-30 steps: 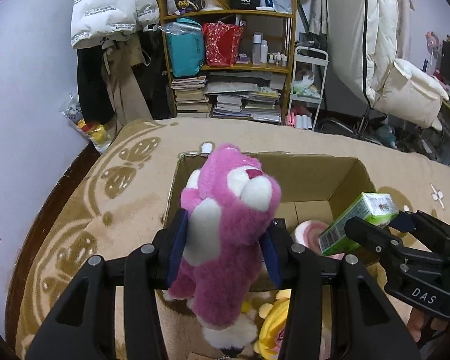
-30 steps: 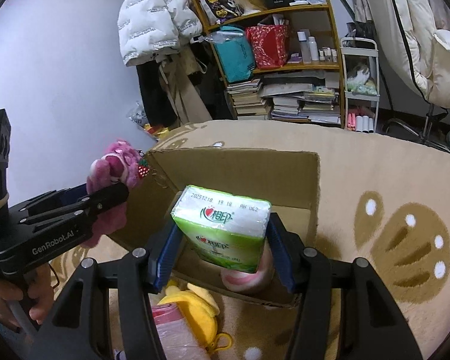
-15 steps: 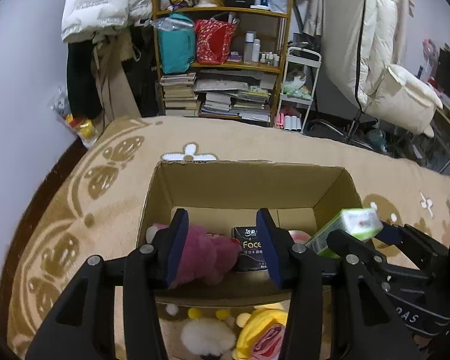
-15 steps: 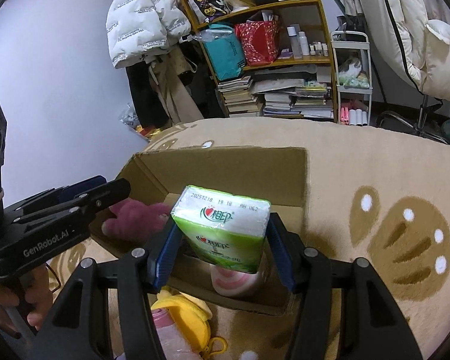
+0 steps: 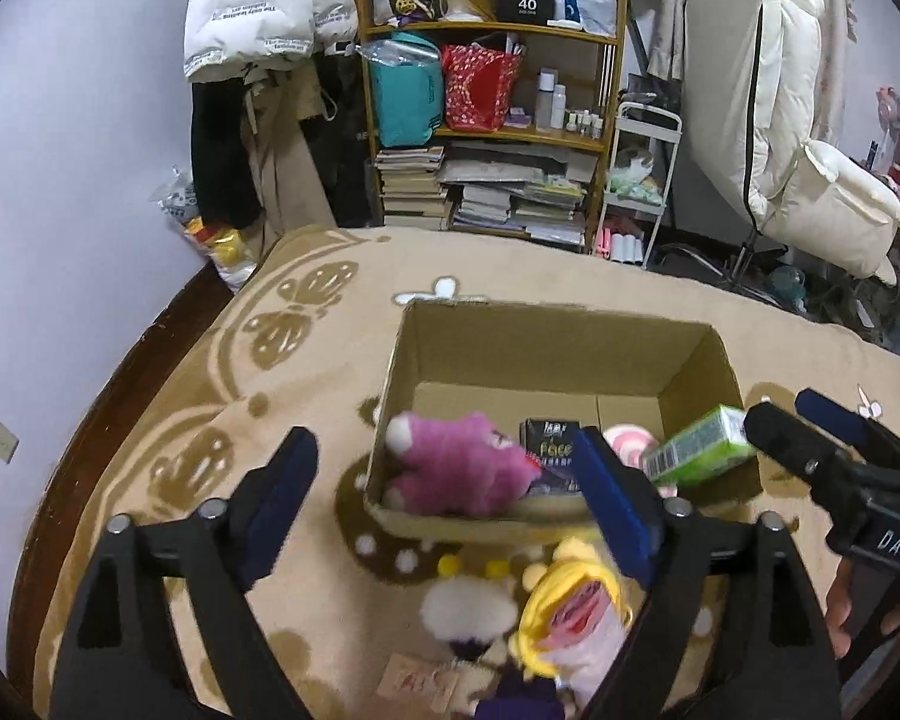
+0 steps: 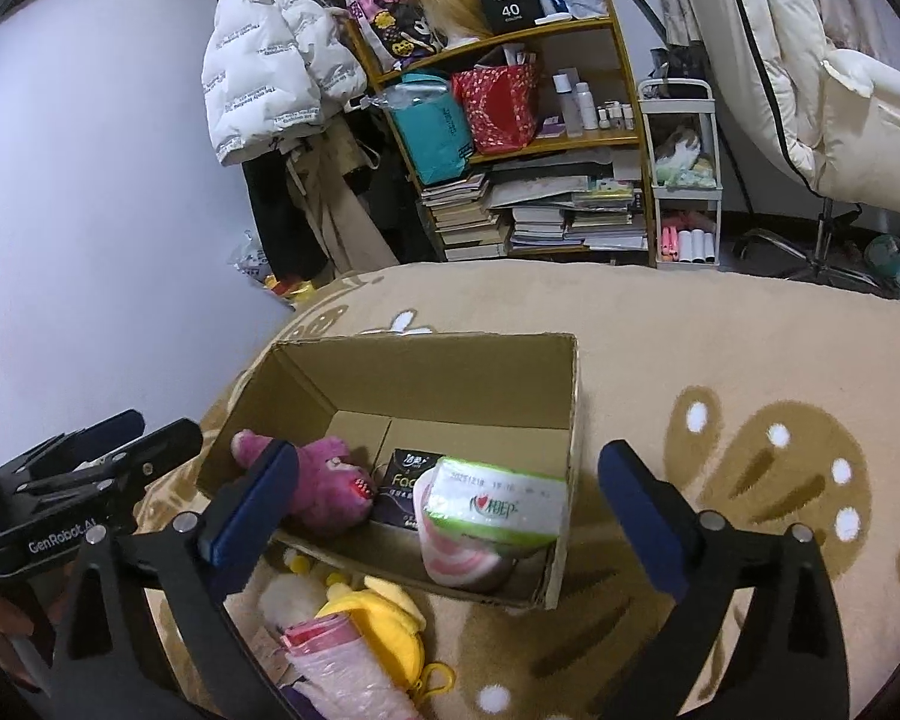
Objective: Organize soft objects
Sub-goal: 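Withdraw both open tools up and away from the box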
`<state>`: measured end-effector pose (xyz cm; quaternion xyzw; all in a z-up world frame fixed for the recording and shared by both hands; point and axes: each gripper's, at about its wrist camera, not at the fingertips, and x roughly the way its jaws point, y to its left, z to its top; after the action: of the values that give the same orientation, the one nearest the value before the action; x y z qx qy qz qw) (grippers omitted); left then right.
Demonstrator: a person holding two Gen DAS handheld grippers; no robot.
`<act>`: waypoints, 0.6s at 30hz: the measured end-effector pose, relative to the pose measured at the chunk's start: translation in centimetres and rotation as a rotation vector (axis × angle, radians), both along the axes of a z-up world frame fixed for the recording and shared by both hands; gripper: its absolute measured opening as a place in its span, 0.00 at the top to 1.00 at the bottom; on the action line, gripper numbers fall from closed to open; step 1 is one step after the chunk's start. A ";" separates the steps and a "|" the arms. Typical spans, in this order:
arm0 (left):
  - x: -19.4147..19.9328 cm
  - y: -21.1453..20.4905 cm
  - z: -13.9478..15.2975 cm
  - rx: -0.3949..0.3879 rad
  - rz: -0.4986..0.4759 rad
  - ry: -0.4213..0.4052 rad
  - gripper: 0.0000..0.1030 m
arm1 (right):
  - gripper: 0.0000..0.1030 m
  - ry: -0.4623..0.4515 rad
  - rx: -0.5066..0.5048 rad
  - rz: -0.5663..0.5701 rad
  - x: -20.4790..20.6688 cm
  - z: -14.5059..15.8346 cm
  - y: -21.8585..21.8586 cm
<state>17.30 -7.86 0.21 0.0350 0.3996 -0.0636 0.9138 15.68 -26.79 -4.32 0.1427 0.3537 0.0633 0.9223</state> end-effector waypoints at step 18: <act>-8.1 2.2 1.2 0.022 0.029 0.035 0.02 | 0.00 -0.040 -0.019 0.051 -7.0 2.2 1.5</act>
<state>9.20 -5.65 1.45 0.0379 0.4169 -0.0464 0.9070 8.69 -25.31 -2.13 0.1236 0.3391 0.0864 0.9286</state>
